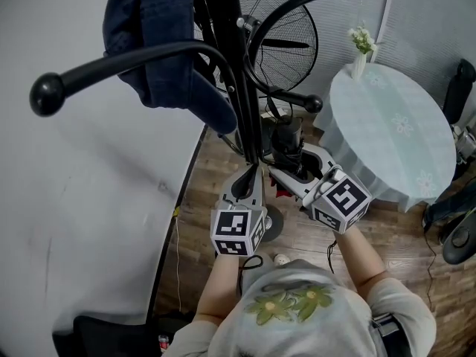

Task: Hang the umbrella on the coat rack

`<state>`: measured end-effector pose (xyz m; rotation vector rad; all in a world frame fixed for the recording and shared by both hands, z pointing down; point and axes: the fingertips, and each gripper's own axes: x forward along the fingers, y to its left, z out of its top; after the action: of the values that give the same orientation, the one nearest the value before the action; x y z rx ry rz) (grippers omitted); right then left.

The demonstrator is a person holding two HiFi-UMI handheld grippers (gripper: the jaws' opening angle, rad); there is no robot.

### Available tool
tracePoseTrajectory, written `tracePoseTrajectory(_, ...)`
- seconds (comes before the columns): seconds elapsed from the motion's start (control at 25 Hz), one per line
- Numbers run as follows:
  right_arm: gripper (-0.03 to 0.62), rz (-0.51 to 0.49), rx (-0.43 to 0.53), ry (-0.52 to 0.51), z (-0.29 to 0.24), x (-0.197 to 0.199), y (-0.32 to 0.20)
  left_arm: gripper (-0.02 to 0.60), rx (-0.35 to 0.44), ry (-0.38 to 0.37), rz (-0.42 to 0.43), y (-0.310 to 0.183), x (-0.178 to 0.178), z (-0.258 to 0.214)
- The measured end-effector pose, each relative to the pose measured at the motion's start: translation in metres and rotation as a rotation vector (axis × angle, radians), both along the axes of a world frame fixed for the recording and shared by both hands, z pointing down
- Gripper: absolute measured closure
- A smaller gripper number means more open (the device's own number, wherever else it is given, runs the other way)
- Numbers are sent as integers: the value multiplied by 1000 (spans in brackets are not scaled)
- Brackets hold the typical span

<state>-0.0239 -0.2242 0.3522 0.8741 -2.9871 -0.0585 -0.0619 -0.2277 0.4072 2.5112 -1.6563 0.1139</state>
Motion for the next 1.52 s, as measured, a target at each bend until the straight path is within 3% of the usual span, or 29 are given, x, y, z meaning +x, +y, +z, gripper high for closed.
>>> tracePoseTrajectory(0.92, 371, -1, -16, 18, 15, -6, -1, 577, 0, -11, 4, 2, 2, 1)
tracePoseTrajectory(1.52, 350, 19, 7, -24, 19, -13, -1, 577, 0, -25, 9, 5, 5, 3)
